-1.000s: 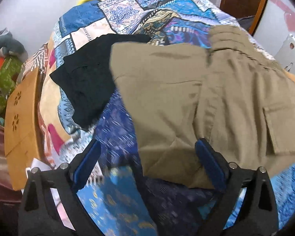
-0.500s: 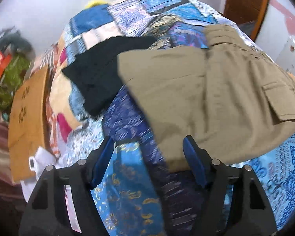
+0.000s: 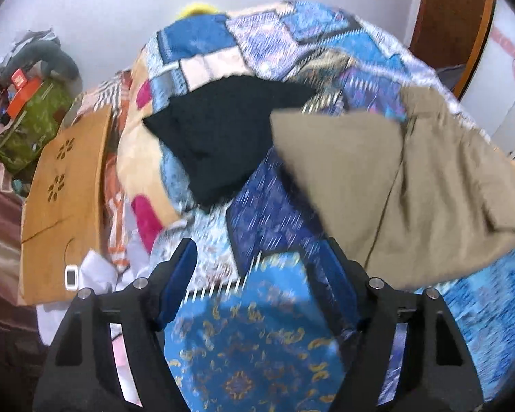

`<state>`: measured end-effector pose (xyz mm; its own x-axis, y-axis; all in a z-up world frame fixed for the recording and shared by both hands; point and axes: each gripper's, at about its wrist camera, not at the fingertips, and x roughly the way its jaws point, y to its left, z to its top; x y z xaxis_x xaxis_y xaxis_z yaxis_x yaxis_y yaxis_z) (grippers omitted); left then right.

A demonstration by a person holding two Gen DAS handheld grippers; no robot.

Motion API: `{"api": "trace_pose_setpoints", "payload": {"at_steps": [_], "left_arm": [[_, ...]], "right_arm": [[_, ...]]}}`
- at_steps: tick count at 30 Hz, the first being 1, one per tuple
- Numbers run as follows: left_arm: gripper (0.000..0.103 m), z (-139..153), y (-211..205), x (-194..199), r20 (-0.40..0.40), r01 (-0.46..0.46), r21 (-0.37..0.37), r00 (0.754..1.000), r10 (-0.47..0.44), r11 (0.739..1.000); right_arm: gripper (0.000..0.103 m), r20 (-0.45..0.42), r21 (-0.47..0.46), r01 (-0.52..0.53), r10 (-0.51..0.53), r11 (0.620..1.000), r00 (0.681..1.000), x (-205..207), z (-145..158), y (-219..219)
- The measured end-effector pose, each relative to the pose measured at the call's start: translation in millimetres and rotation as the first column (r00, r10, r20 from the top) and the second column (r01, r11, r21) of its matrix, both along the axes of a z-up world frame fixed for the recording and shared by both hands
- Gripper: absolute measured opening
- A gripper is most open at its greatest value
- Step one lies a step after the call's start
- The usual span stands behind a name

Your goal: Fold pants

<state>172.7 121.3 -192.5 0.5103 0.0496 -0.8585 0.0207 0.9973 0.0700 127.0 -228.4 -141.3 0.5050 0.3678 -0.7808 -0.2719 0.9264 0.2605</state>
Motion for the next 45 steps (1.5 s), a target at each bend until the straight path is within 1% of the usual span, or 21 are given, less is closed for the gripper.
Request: {"api": "trace_pose_setpoints", "payload": {"at_steps": [2, 7, 11, 14, 19, 21, 22, 23, 24, 26, 27, 28, 29, 30, 31, 32, 33, 35, 39, 42, 45], "left_arm": [[0.078, 4.8, -4.4, 8.2, 0.014, 0.011, -0.017, 1.000, -0.010, 1.000], [0.079, -2.2, -20.4, 33.4, 0.002, 0.045, -0.072, 0.999, -0.045, 0.996], [0.079, -22.7, -28.4, 53.9, -0.048, 0.047, -0.106, 0.998, -0.052, 0.993], [0.079, -34.6, -29.9, 64.8, -0.082, 0.045, -0.161, 0.995, -0.059, 0.986], [0.079, -40.5, -33.1, 75.1, -0.089, 0.052, -0.207, 0.993, -0.072, 0.977], [0.079, -41.7, -32.9, 78.8, -0.087, 0.050, -0.229, 0.994, -0.072, 0.972], [0.077, -41.6, -32.5, 79.3, -0.086, 0.051, -0.235, 0.994, -0.073, 0.971], [0.070, -41.1, -32.9, 80.4, -0.081, 0.055, -0.246, 0.994, -0.077, 0.968], [0.066, -40.7, -33.6, 80.9, -0.077, 0.059, -0.256, 0.994, -0.082, 0.965], [0.049, -39.1, -37.3, 81.9, -0.067, 0.074, -0.270, 0.993, -0.095, 0.960], [0.046, -37.8, -40.5, 82.3, -0.056, 0.082, -0.261, 0.993, -0.100, 0.962], [0.038, -36.6, -43.9, 82.9, -0.046, 0.086, -0.244, 0.994, -0.100, 0.966], [0.031, -35.5, -47.7, 83.8, -0.042, 0.090, -0.222, 0.994, -0.101, 0.971], [0.025, -33.9, -51.4, 85.1, -0.038, 0.091, -0.202, 0.994, -0.100, 0.975], [0.013, -31.3, -55.3, 85.8, -0.027, 0.084, -0.166, 0.996, -0.090, 0.983], [0.010, -29.5, -56.7, 86.7, -0.021, 0.079, -0.136, 0.996, -0.082, 0.988], [0.009, -27.3, -58.0, 87.3, -0.014, 0.077, -0.123, 0.997, -0.079, 0.989], [0.006, -19.8, -58.6, 87.5, 0.012, 0.074, -0.111, 0.997, -0.073, 0.991], [0.004, -3.2, -56.2, 86.9, 0.049, 0.094, -0.091, 0.995, -0.090, 0.991], [0.003, 11.5, -50.5, 86.6, 0.070, 0.086, -0.114, 0.994, -0.079, 0.990], [0.002, 28.3, -48.0, 85.1, 0.105, 0.076, -0.094, 0.992, -0.066, 0.993]], "right_arm": [[0.086, 0.009, 0.012, 0.021, -0.021, 1.000, 1.000, 2.7, 3.5, -4.0], [0.086, -0.013, 0.067, 0.049, -0.048, 0.997, 0.999, 15.3, 2.9, -7.8], [0.086, -0.056, 0.087, 0.025, -0.020, 0.996, 0.998, 26.5, -8.9, 0.4], [0.086, -0.103, 0.097, 0.015, -0.005, 0.995, 0.995, 36.2, -23.3, 4.5], [0.086, -0.199, 0.148, 0.016, 0.014, 0.989, 0.980, 50.5, -46.3, 5.3], [0.088, -0.208, 0.164, 0.014, 0.021, 0.986, 0.978, 53.8, -49.8, 6.5], [0.088, -0.210, 0.170, 0.007, 0.029, 0.985, 0.977, 55.8, -50.1, 6.7], [0.086, -0.211, 0.178, 0.003, 0.035, 0.984, 0.977, 58.1, -50.1, 6.5], [0.084, -0.211, 0.184, 0.000, 0.040, 0.983, 0.977, 59.1, -50.3, 6.3], [0.072, -0.208, 0.195, -0.012, 0.053, 0.981, 0.977, 60.6, -50.5, 7.1], [0.069, -0.207, 0.194, -0.014, 0.055, 0.981, 0.977, 62.2, -50.3, 7.3], [0.061, -0.204, 0.195, -0.020, 0.061, 0.981, 0.977, 62.5, -49.8, 8.1], [0.051, -0.199, 0.192, -0.017, 0.056, 0.981, 0.978, 62.9, -48.9, 8.4], [0.046, -0.199, 0.191, -0.015, 0.053, 0.982, 0.979, 64.1, -48.8, 8.7], [0.039, -0.200, 0.199, -0.016, 0.057, 0.980, 0.978, 65.0, -48.7, 8.9], [0.033, -0.199, 0.199, -0.018, 0.058, 0.980, 0.978, 66.7, -48.2, 9.4], [0.029, -0.189, 0.191, -0.023, 0.060, 0.981, 0.980, 66.6, -46.1, 10.3], [0.017, -0.164, 0.177, -0.041, 0.071, 0.983, 0.984, 67.2, -40.4, 12.3], [0.013, -0.119, 0.123, -0.078, 0.092, 0.989, 0.989, 70.9, -30.5, 19.9], [0.012, -0.092, 0.113, -0.098, 0.108, 0.989, 0.990, 76.8, -19.1, 22.2], [0.010, -0.038, 0.105, -0.121, 0.126, 0.987, 0.991, 82.0, -2.5, 26.6]]}}
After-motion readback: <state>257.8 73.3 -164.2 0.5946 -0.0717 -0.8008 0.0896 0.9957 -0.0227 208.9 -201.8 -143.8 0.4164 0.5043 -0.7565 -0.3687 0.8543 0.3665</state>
